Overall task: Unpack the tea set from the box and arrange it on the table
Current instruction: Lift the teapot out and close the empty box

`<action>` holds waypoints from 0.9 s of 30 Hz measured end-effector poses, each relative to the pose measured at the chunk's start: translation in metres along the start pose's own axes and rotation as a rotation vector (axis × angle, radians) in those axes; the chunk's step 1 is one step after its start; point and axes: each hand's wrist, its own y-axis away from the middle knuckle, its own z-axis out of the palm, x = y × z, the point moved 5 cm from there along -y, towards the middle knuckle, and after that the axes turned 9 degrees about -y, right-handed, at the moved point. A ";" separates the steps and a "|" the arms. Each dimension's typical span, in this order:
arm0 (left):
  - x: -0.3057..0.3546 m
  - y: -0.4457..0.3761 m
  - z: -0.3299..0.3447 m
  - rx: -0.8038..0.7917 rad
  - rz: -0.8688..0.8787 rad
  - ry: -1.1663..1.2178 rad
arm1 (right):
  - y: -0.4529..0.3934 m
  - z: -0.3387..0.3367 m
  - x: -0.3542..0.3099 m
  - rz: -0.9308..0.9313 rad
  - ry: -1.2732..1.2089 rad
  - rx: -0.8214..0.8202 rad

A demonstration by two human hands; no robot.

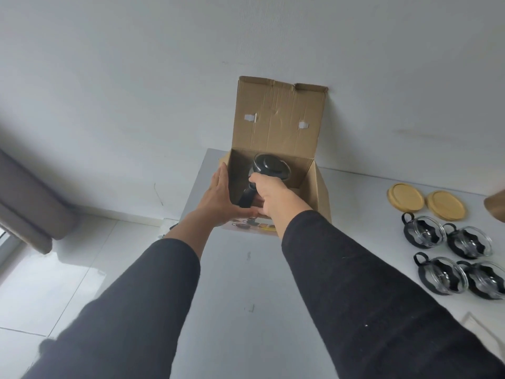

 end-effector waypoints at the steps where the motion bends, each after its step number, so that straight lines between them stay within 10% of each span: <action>1: -0.001 0.000 0.000 -0.004 -0.006 -0.008 | 0.001 -0.001 0.001 0.000 -0.038 0.007; 18: 0.029 -0.010 -0.029 0.003 0.001 -0.245 | 0.055 -0.067 -0.046 -0.229 -0.266 -0.041; 27: 0.162 -0.026 0.000 -0.035 0.026 0.765 | 0.068 -0.161 -0.063 -0.442 -0.178 0.167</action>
